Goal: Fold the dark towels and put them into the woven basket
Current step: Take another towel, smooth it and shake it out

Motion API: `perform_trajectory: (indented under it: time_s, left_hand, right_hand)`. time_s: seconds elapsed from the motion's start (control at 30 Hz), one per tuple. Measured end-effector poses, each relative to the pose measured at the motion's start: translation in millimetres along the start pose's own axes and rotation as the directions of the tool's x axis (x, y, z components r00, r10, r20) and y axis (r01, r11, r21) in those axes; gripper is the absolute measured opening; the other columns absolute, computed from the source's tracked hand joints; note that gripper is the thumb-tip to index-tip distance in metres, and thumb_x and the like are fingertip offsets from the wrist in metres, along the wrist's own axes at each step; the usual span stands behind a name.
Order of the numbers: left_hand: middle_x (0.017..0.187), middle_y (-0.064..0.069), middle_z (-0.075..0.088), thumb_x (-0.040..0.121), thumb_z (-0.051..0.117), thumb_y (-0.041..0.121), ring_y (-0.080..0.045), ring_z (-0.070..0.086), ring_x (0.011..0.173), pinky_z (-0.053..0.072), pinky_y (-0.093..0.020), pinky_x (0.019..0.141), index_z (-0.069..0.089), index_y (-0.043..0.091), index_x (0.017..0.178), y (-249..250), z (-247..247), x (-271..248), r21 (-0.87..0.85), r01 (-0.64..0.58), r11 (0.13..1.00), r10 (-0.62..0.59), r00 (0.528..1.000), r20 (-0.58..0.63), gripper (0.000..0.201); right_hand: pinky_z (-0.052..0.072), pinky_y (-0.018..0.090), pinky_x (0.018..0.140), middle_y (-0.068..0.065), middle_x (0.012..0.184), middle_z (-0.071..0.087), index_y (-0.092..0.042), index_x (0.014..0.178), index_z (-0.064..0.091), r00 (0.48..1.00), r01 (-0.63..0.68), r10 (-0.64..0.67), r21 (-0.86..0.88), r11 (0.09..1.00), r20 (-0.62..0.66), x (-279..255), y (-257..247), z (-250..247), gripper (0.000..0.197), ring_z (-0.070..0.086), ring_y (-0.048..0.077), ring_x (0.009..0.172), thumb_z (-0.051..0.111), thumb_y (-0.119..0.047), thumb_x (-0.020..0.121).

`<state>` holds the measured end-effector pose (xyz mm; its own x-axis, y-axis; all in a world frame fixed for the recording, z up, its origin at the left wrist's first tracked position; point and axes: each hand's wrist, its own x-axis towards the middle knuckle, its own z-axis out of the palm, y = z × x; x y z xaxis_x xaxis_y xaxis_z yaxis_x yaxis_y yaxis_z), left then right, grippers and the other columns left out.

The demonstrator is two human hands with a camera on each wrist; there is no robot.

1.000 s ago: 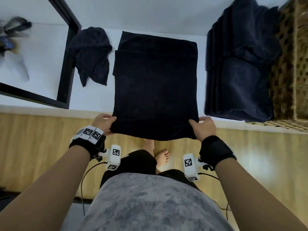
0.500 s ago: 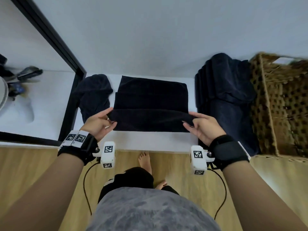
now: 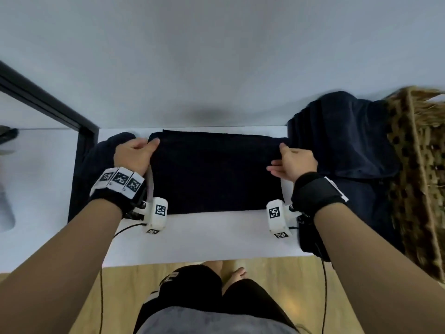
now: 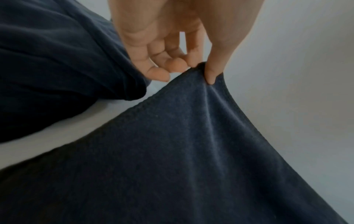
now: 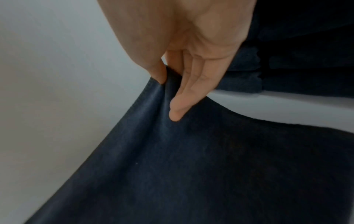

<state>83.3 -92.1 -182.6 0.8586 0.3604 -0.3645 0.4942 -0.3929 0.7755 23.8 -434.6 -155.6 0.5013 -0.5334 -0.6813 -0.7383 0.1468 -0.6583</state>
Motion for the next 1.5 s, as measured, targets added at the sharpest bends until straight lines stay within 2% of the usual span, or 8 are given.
perform_trajectory:
  time_s: [0.13, 0.37, 0.67, 0.87, 0.97, 1.13, 1.4, 1.5]
  left_hand:
    - [0.071, 0.013, 0.061, 0.086, 0.069, 0.036, -0.014, 0.059, 0.079, 0.045, -0.026, 0.081, 0.064, 0.026, 0.073, 3.8, 15.3, 27.4, 0.222, -0.072, 0.972, 0.061, 0.996, 0.057, 0.017]
    - [0.083, 0.005, 0.066, 0.083, 0.070, 0.025, -0.012, 0.059, 0.082, 0.040, -0.021, 0.077, 0.073, 0.020, 0.089, 2.1, 31.4, 58.2, 0.443, -0.138, 0.886, 0.066, 0.982, 0.175, 0.008]
    - [0.082, 0.015, 0.067, 0.072, 0.082, 0.024, -0.004, 0.062, 0.077, 0.045, -0.016, 0.072, 0.070, 0.031, 0.072, 3.3, 37.6, 58.3, 0.315, -0.025, 0.949, -0.068, 0.958, 0.280, 0.014]
    - [0.054, 0.017, 0.056, 0.070, 0.077, 0.012, 0.000, 0.055, 0.057, 0.033, -0.004, 0.050, 0.076, 0.014, 0.073, 4.8, 48.0, 56.5, 0.476, -0.276, 0.835, 0.150, 0.946, 0.286, 0.004]
    - [0.069, 0.013, 0.063, 0.067, 0.079, 0.016, -0.002, 0.052, 0.062, 0.033, -0.008, 0.055, 0.073, 0.021, 0.066, 5.4, 53.1, 49.4, 0.529, -0.335, 0.779, 0.161, 0.924, 0.347, 0.008]
    - [0.060, 0.019, 0.063, 0.065, 0.077, 0.033, 0.002, 0.057, 0.055, 0.040, -0.015, 0.055, 0.067, 0.033, 0.062, 9.1, 27.2, 22.0, 0.361, -0.166, 0.918, 0.125, 0.983, 0.133, 0.011]
    - [0.070, 0.017, 0.066, 0.073, 0.080, 0.029, 0.003, 0.060, 0.064, 0.043, -0.004, 0.061, 0.068, 0.035, 0.067, 33.9, -51.7, -77.6, 0.196, -0.284, 0.939, 0.294, 0.956, -0.023, 0.015]
    - [0.070, 0.016, 0.064, 0.071, 0.078, 0.027, -0.005, 0.061, 0.068, 0.045, -0.013, 0.071, 0.070, 0.029, 0.073, 52.3, -82.8, -118.8, 0.202, -0.302, 0.932, 0.324, 0.942, -0.088, 0.009]
  right_hand:
    - [0.053, 0.026, 0.067, 0.012, 0.073, 0.070, -0.011, 0.072, 0.067, 0.983, 0.142, -0.182, -0.475, 0.869, -0.038, 29.1, 2.3, 13.6, 0.034, 0.069, 0.025, 0.063, 0.053, -0.031, 0.095]
    - [0.045, 0.028, 0.100, 0.014, 0.119, 0.065, -0.016, 0.111, 0.072, 0.959, 0.209, -0.281, -0.560, 0.802, -0.045, 60.1, 1.1, 35.6, 0.030, 0.062, 0.028, 0.108, 0.063, -0.028, 0.085]
    - [0.041, 0.018, 0.081, 0.003, 0.101, 0.074, -0.017, 0.097, 0.075, 0.962, 0.205, -0.268, -0.525, 0.826, -0.046, 46.2, 1.2, 42.9, 0.018, 0.064, 0.022, 0.102, 0.068, -0.022, 0.082]
    - [0.039, 0.017, 0.075, 0.002, 0.079, 0.072, -0.018, 0.080, 0.077, 0.941, 0.236, -0.317, -0.440, 0.866, -0.118, 23.9, 3.4, 24.1, 0.016, 0.059, 0.015, 0.081, 0.065, -0.028, 0.085]
    - [0.041, 0.018, 0.074, -0.004, 0.067, 0.066, -0.018, 0.076, 0.076, 0.924, 0.293, -0.367, -0.418, 0.860, -0.108, 9.4, 7.4, 15.2, 0.019, 0.061, 0.015, 0.079, 0.065, -0.029, 0.086]
    - [0.037, 0.006, 0.079, -0.004, 0.099, 0.075, -0.018, 0.102, 0.078, 0.902, 0.355, -0.406, -0.283, 0.891, -0.145, -16.0, 13.5, -3.3, 0.020, 0.060, 0.003, 0.089, 0.073, -0.025, 0.084]
    - [0.048, 0.020, 0.089, -0.006, 0.092, 0.073, -0.016, 0.098, 0.078, 0.825, 0.503, -0.541, -0.223, 0.835, -0.165, -94.9, 16.6, -45.9, 0.018, 0.066, 0.010, 0.092, 0.071, -0.022, 0.083]
    - [0.039, 0.013, 0.082, -0.008, 0.085, 0.070, -0.016, 0.094, 0.078, 0.767, 0.572, -0.619, -0.256, 0.779, -0.168, -129.6, 9.6, -66.9, 0.015, 0.063, 0.008, 0.086, 0.069, -0.019, 0.082]
